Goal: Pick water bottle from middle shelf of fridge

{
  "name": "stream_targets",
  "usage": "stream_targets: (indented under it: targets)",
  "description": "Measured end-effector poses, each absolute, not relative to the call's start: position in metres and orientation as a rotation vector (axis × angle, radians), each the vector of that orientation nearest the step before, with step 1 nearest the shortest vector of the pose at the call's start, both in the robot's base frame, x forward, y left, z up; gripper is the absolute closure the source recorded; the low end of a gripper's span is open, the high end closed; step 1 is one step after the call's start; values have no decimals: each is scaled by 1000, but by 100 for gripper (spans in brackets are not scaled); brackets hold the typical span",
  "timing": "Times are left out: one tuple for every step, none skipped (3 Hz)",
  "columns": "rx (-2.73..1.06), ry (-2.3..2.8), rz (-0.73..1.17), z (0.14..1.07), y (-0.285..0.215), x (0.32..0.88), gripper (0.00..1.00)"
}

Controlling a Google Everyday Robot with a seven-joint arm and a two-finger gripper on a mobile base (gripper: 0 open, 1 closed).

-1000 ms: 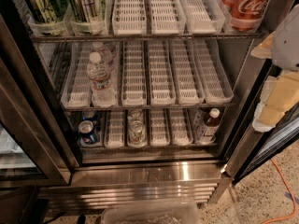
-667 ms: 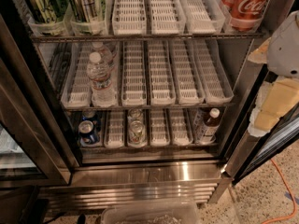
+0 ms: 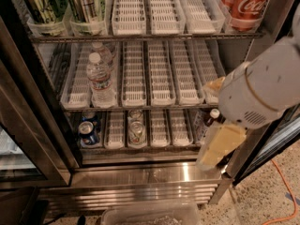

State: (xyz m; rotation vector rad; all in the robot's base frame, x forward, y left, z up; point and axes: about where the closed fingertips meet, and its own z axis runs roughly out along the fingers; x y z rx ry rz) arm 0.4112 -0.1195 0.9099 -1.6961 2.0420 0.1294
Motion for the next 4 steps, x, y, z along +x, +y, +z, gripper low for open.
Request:
stream_targets:
  targets:
    - [-1674, 1931, 235, 899, -86, 408, 0]
    - [-1671, 1915, 248, 902, -80, 407, 0]
    - [-1660, 1883, 280, 895, -68, 402, 0]
    - [-1613, 1802, 387, 874, -25, 397, 0]
